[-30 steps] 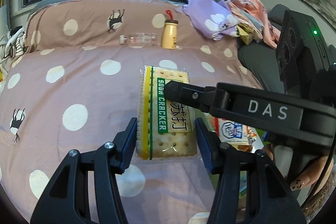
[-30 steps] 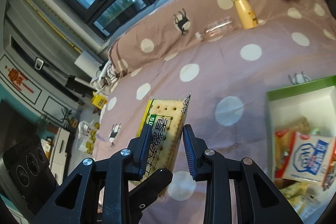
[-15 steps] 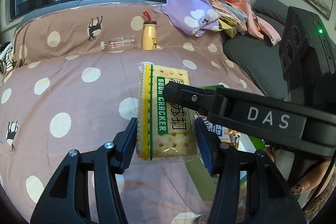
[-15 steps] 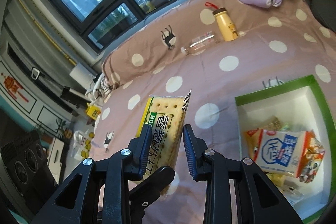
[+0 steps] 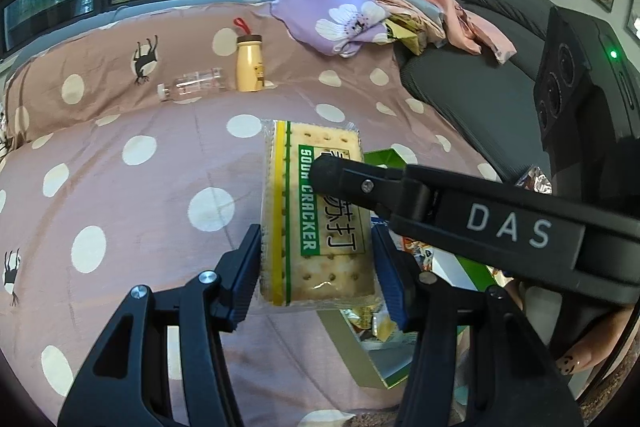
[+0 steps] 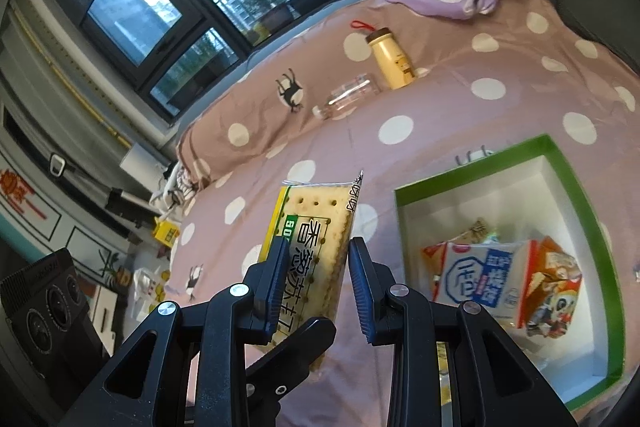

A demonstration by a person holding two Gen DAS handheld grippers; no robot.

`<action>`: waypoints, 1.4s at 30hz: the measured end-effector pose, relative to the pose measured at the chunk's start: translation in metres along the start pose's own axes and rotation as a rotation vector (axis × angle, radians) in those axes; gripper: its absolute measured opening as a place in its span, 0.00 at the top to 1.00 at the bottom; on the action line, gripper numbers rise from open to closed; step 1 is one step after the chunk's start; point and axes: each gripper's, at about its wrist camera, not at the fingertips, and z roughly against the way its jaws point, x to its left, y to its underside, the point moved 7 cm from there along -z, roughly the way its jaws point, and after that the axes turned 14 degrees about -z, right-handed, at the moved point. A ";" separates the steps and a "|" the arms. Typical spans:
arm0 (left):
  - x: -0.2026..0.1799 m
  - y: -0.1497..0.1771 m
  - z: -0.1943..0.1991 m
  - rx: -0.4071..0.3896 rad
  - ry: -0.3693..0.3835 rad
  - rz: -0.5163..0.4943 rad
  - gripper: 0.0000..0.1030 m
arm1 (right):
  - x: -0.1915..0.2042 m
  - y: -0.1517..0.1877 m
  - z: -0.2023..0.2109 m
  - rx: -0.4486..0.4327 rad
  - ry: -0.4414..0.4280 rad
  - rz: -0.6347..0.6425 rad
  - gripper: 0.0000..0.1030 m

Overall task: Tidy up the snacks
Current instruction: 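Carry the SODA CRACKER pack over the box with both grippers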

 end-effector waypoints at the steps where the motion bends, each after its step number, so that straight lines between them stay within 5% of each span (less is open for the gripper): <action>1: -0.003 0.000 -0.002 0.003 0.003 -0.004 0.48 | -0.002 -0.001 0.001 -0.003 0.003 -0.003 0.68; 42: -0.055 0.007 -0.063 0.116 0.084 -0.072 0.48 | -0.090 -0.011 0.006 -0.013 0.068 -0.151 0.68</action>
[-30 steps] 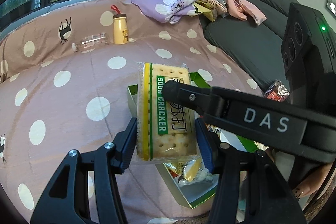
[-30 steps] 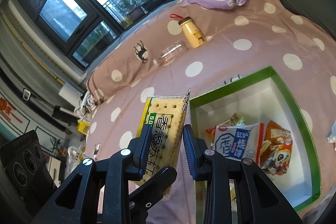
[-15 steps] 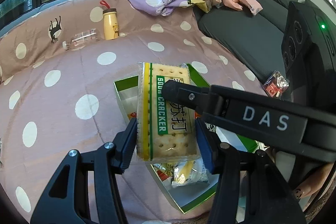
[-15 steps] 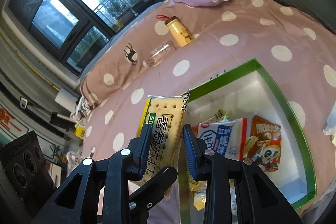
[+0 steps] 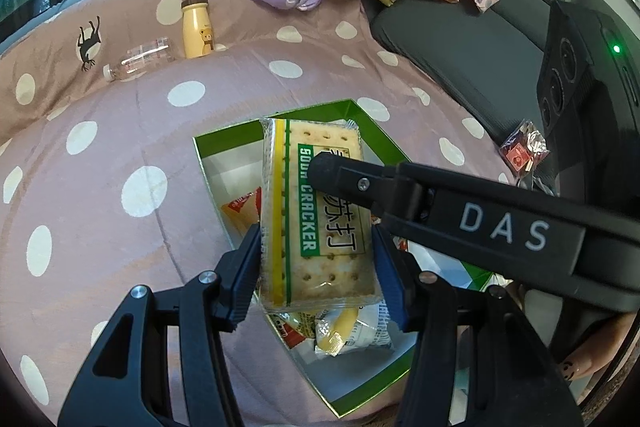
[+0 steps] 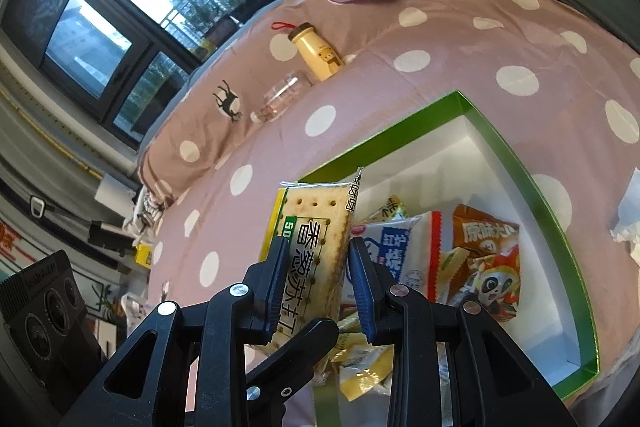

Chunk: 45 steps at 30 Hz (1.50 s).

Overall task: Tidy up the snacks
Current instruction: 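Carry the SODA CRACKER pack over the box with both grippers, then lower the SODA CRACKER pack into the box with both grippers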

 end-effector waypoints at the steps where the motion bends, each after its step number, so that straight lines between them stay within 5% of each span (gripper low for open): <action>1: 0.000 0.000 -0.001 0.002 0.001 -0.001 0.48 | -0.002 0.000 0.000 0.001 0.003 -0.002 0.68; 45: -0.011 0.004 -0.038 0.078 0.063 0.004 0.48 | -0.037 -0.004 -0.010 0.008 0.060 -0.062 0.68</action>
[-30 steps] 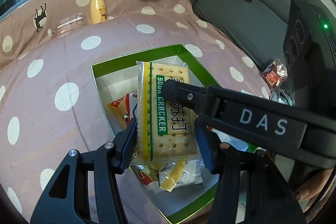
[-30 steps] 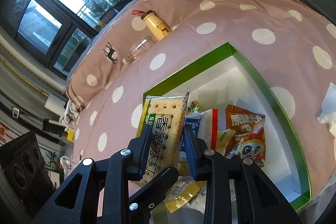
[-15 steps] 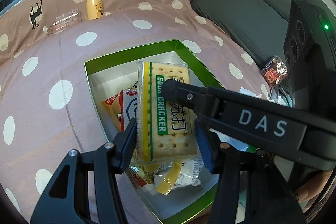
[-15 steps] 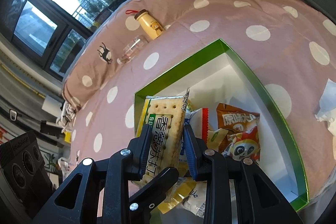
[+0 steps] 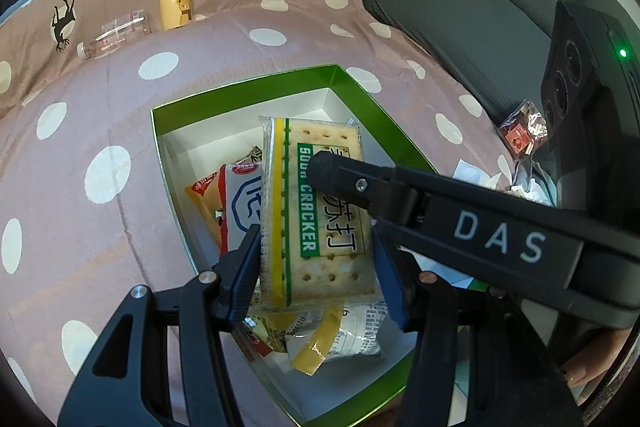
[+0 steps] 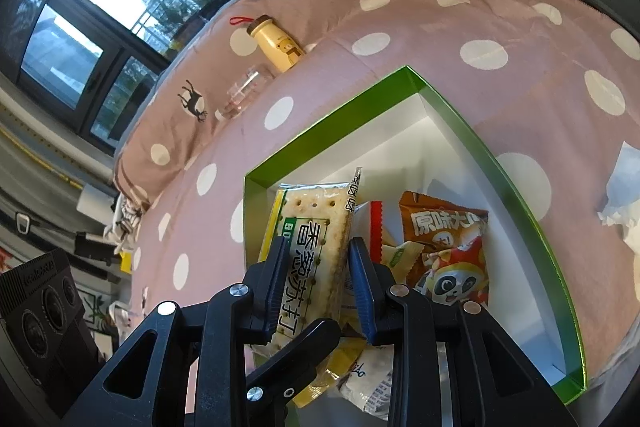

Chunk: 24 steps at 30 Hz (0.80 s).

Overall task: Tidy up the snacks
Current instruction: 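Lower the SODA CRACKER pack into the box with both grippers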

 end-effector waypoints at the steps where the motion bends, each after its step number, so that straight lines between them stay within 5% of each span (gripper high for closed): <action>1: 0.000 0.000 -0.001 0.002 0.003 0.001 0.48 | -0.001 0.000 0.000 0.001 0.000 -0.001 0.68; 24: 0.000 0.004 -0.017 0.045 0.034 0.016 0.48 | -0.017 0.002 -0.009 0.016 0.032 -0.028 0.68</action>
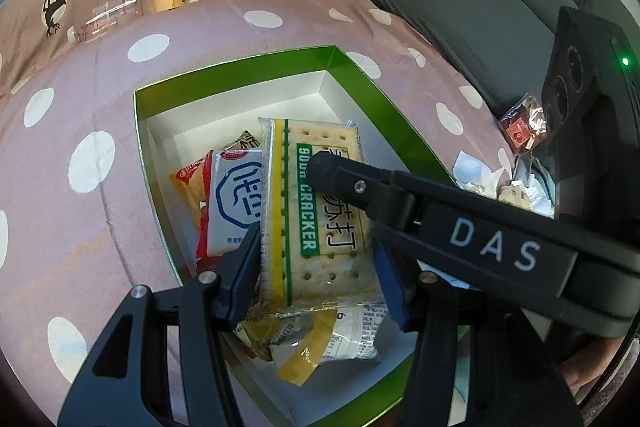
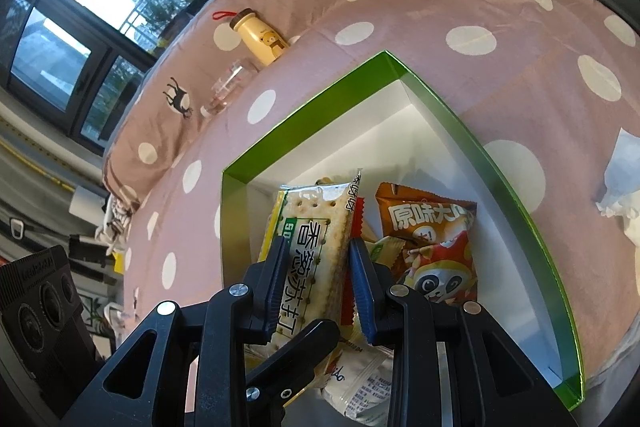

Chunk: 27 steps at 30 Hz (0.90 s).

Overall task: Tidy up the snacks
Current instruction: 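Lower the SODA CRACKER pack into the box with both grippers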

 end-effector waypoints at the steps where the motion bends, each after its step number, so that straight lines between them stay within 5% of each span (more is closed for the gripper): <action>1: 0.000 0.000 -0.001 0.003 -0.001 0.001 0.48 | -0.001 0.000 -0.001 0.001 0.002 -0.001 0.68; 27: 0.007 0.005 -0.016 0.055 0.070 0.081 0.46 | -0.014 -0.002 -0.011 0.013 0.009 -0.012 0.68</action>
